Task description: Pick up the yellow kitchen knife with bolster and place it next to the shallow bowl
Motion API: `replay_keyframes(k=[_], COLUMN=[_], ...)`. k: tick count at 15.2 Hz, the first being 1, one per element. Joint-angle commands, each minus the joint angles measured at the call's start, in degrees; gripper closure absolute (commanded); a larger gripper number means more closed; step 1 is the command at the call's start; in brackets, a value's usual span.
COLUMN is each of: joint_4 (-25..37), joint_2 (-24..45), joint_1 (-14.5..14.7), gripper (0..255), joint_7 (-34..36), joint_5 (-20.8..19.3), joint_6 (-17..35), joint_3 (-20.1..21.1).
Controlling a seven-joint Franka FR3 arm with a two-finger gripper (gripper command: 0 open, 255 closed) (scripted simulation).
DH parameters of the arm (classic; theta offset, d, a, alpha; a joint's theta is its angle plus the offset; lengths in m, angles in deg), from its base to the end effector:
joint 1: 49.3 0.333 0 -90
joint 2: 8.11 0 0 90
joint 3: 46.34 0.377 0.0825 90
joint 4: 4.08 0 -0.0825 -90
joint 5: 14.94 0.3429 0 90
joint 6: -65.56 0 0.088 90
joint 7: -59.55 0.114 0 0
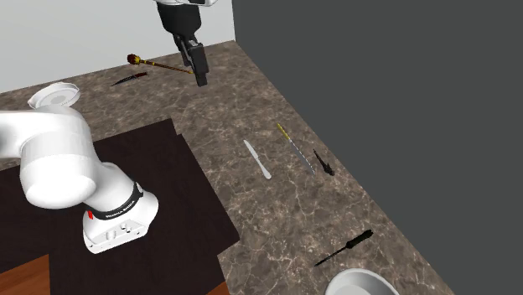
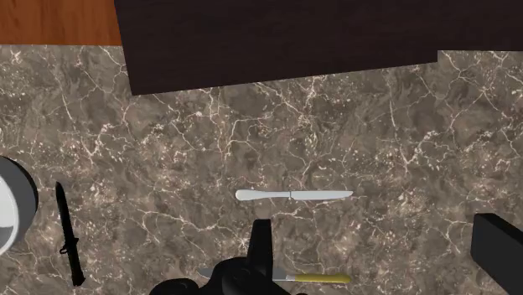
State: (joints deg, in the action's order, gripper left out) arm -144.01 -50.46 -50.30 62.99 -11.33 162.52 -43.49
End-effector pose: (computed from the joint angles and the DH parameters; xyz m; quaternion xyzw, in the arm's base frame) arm 0.2444 0.0197 0.5885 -0.9996 0.0244 0.0062 0.0143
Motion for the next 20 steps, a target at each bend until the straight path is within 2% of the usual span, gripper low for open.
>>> replay_keyframes(k=[1, 10, 15, 20], joint_4=[0.0, -3.16, -1.41, 2.57], joint_2=[0.0, 13.37, 23.81, 35.36], joint_1=[0.0, 1.73, 2.86, 3.94], gripper=[0, 0, 0, 0], joint_7=[0.0, -22.08, -33.84, -45.5], joint_5=[0.0, -5.94, -7.54, -7.4], joint_6=[0.0, 15.28, 23.6, 30.9], joint_3=[0.0, -7.93, -11.42, -13.71])
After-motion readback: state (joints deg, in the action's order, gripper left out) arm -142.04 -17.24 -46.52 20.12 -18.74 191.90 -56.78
